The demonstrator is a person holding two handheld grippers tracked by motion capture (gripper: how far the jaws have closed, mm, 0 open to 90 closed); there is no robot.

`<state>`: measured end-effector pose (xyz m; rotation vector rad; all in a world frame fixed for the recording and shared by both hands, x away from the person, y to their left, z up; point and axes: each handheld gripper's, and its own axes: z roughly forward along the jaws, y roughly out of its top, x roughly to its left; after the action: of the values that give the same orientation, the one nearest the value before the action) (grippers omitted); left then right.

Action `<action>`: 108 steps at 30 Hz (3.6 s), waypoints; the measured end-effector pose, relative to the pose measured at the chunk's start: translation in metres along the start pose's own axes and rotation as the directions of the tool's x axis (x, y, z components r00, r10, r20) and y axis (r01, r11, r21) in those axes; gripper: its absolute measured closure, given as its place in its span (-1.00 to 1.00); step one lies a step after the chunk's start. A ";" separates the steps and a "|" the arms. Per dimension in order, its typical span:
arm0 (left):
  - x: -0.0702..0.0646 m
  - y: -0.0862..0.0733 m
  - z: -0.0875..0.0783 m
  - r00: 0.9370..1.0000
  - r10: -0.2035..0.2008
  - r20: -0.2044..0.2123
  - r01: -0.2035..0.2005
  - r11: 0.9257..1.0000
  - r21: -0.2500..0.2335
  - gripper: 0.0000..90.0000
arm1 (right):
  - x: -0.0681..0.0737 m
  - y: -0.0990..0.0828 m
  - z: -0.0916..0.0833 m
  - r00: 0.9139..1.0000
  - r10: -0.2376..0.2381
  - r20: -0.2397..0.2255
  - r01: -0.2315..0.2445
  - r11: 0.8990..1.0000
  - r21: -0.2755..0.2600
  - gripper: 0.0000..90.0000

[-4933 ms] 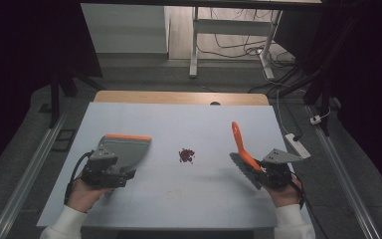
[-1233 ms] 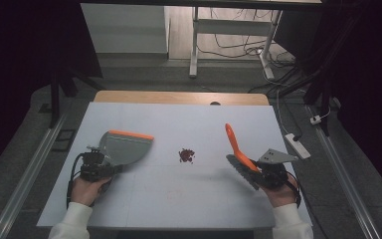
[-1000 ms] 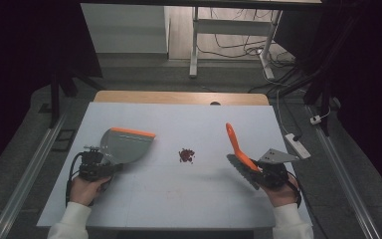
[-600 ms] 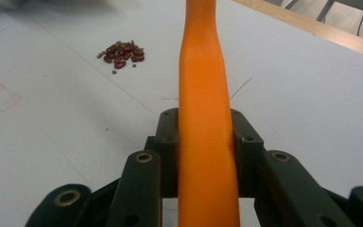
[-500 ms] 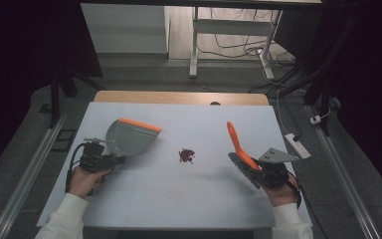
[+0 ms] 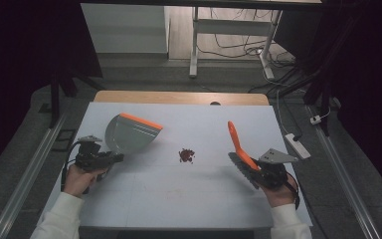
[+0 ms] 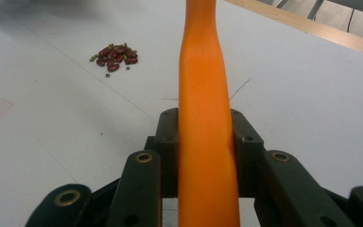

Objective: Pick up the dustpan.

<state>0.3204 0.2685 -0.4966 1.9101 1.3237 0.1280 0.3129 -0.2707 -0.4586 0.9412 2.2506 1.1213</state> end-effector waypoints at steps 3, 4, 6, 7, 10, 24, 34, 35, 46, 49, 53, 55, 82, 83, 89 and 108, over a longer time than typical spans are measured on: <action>-0.002 0.000 -0.002 0.999 0.032 0.014 -0.032 0.999 -0.006 0.38 | 0.000 0.001 0.001 1.000 -0.001 0.001 0.001 1.000 0.002 0.56; -0.003 0.000 -0.003 0.999 0.041 0.020 -0.041 0.999 -0.008 0.38 | 0.000 0.002 0.002 1.000 -0.004 0.000 0.004 1.000 0.000 0.56; -0.003 0.000 -0.004 0.998 0.056 0.032 -0.056 0.998 -0.011 0.38 | 0.001 0.004 0.004 1.000 0.005 0.004 -0.005 1.000 -0.006 0.56; -0.004 0.000 -0.004 0.997 0.062 0.036 -0.062 0.998 -0.011 0.38 | 0.000 0.005 0.004 1.000 0.003 0.005 -0.003 1.000 -0.009 0.56; -0.005 0.000 -0.004 0.996 0.082 0.047 -0.081 0.997 -0.012 0.38 | 0.000 0.006 0.006 1.000 0.011 0.007 -0.011 1.000 -0.012 0.56; -0.013 -0.001 -0.014 0.975 0.192 0.113 -0.191 0.981 -0.018 0.38 | -0.003 0.018 0.019 1.000 0.031 0.006 -0.031 0.999 -0.025 0.56; -0.017 -0.003 -0.016 0.958 0.244 0.153 -0.246 0.969 -0.007 0.38 | -0.005 0.026 0.028 0.999 0.046 0.003 -0.045 0.998 -0.036 0.56; -0.018 -0.003 -0.016 0.954 0.254 0.158 -0.257 0.966 -0.001 0.38 | -0.006 0.028 0.030 0.999 0.042 0.007 -0.042 0.998 -0.036 0.56; -0.027 -0.003 -0.015 0.933 0.309 0.184 -0.321 0.946 0.040 0.38 | -0.008 0.034 0.034 0.999 0.054 -0.003 -0.054 0.997 -0.052 0.56; -0.027 -0.003 -0.016 0.932 0.312 0.186 -0.324 0.945 0.041 0.38 | -0.008 0.037 0.034 0.999 0.054 -0.007 -0.054 0.997 -0.063 0.56; -0.027 -0.003 -0.017 0.929 0.318 0.190 -0.332 0.942 0.048 0.38 | -0.008 0.041 0.036 0.999 0.053 -0.010 -0.054 0.996 -0.070 0.56; -0.028 -0.003 -0.018 0.927 0.323 0.190 -0.339 0.939 0.055 0.38 | -0.008 0.042 0.037 0.999 0.051 -0.012 -0.052 0.996 -0.070 0.56; -0.033 -0.013 -0.021 0.902 0.363 0.233 -0.396 0.911 0.117 0.38 | 0.000 0.074 0.090 0.997 0.015 -0.075 -0.020 0.998 -0.061 0.56; -0.033 -0.014 -0.021 0.902 0.363 0.234 -0.397 0.910 0.119 0.38 | 0.001 0.075 0.091 0.997 0.011 -0.076 -0.015 0.998 -0.060 0.56; -0.039 -0.015 -0.019 0.892 0.374 0.255 -0.414 0.901 0.130 0.38 | 0.005 0.079 0.096 0.996 0.002 -0.087 -0.007 0.998 -0.060 0.56; -0.050 -0.019 0.007 0.881 0.382 0.280 -0.448 0.864 0.231 0.38 | 0.012 0.084 0.122 0.994 -0.020 -0.105 0.019 1.000 -0.014 0.56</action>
<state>0.2875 0.2254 -0.4966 2.3654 0.7898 -0.0728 0.4156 -0.1627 -0.4598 0.8714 2.3277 1.2017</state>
